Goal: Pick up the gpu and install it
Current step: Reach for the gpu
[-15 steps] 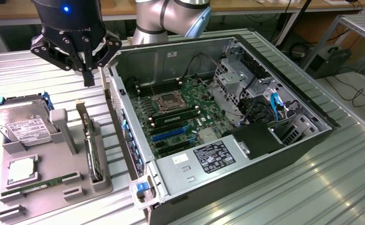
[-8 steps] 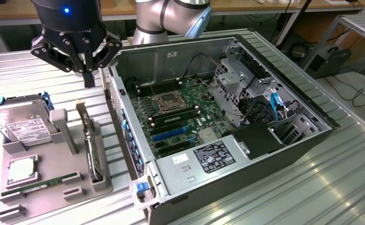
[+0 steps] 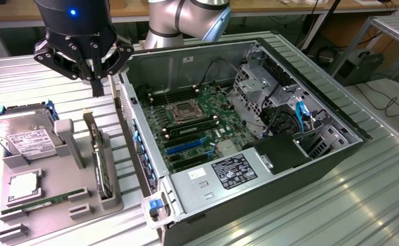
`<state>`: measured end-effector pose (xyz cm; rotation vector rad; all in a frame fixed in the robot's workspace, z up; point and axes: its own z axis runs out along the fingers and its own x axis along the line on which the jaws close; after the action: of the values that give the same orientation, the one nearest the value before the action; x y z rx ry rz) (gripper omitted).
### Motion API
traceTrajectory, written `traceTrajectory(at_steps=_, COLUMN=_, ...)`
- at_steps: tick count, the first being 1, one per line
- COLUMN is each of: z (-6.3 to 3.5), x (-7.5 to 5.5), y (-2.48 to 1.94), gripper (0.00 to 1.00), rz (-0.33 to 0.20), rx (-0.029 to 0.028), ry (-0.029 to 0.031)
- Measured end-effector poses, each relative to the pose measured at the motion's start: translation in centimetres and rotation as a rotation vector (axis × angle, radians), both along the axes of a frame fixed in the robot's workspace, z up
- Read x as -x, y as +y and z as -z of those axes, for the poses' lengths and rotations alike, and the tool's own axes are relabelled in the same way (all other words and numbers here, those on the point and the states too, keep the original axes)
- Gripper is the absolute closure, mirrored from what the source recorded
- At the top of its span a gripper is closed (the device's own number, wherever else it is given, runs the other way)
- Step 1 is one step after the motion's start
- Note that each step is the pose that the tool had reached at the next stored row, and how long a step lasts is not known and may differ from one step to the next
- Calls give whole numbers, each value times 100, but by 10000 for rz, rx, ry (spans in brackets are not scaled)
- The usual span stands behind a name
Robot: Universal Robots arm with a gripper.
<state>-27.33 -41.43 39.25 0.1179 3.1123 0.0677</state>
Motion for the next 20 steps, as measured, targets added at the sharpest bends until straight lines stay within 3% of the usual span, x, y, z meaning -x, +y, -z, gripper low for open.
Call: traceTrajectory(at_steps=20, z=16, x=0, y=-63, gripper=89, rz=0, rx=0, ry=1)
